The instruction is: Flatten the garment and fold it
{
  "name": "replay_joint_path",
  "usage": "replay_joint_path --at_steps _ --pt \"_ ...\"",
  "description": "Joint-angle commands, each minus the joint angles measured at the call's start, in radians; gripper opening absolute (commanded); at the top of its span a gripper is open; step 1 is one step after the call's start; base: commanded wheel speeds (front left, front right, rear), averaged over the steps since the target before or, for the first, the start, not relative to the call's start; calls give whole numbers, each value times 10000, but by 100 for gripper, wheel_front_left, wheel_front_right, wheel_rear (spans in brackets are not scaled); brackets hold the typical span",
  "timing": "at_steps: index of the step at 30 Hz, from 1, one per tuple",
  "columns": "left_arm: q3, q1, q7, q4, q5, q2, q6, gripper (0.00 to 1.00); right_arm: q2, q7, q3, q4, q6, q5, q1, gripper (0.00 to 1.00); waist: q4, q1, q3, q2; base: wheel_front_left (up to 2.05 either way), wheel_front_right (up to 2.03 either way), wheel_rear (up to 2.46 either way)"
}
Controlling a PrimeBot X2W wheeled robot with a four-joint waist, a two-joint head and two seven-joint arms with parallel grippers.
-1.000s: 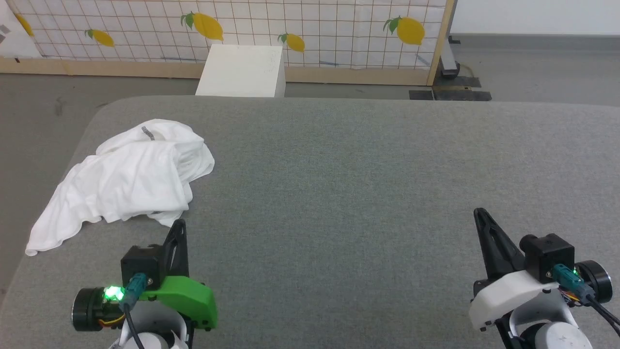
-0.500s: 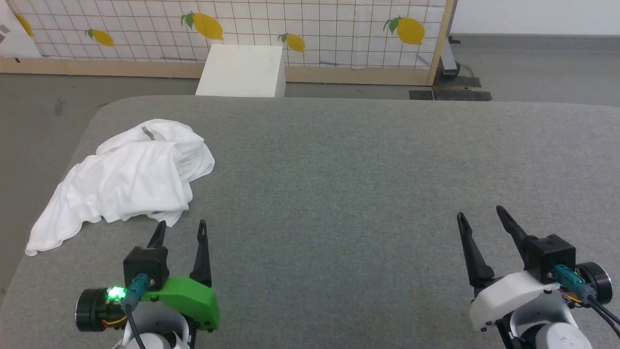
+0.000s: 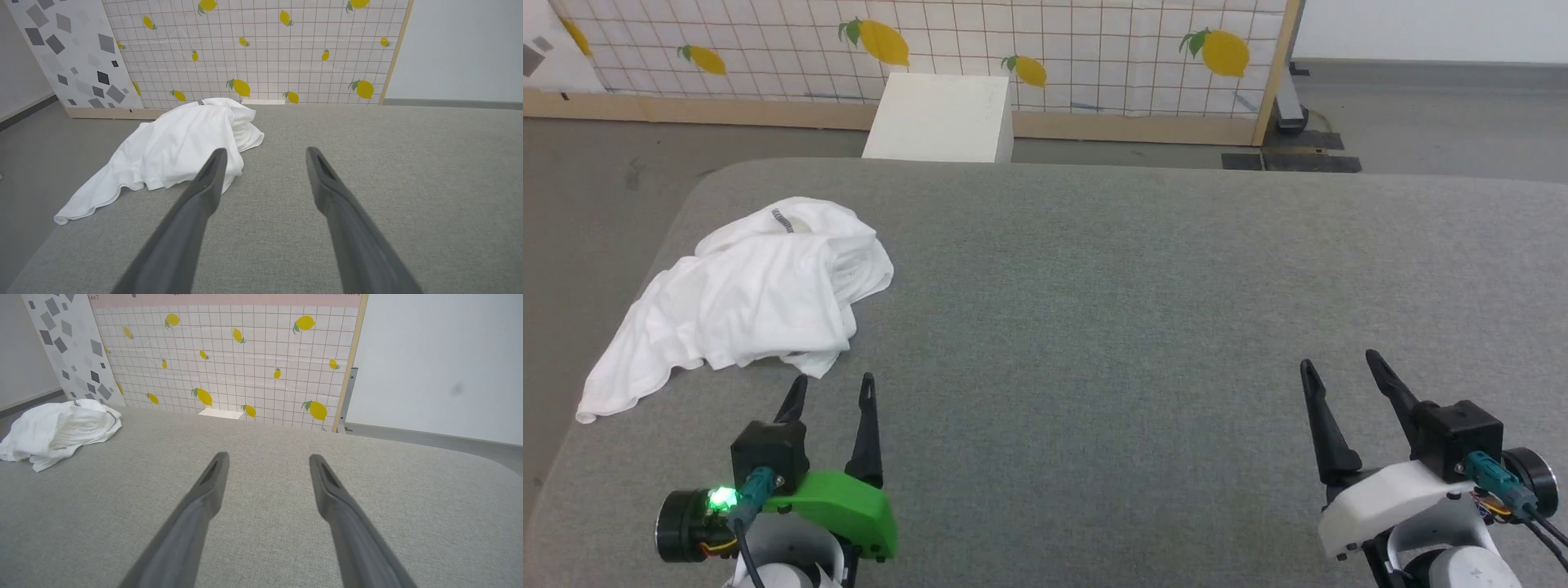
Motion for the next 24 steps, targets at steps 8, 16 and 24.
replay_joint_path --at_steps 8,16,24 --pt "-32 -21 -257 167 -239 -7 94 100 2 -261 -66 140 -4 256 174 100 349 0 23 0 0 0 0" --pt "-48 4 -421 273 -365 -9 116 100 3 -426 -92 248 -5 387 228 100 755 0 33 0 0 0 0" --pt "-124 10 -608 420 -530 -12 140 100 3 -613 -129 377 -6 530 305 100 1287 0 42 0 0 0 0"
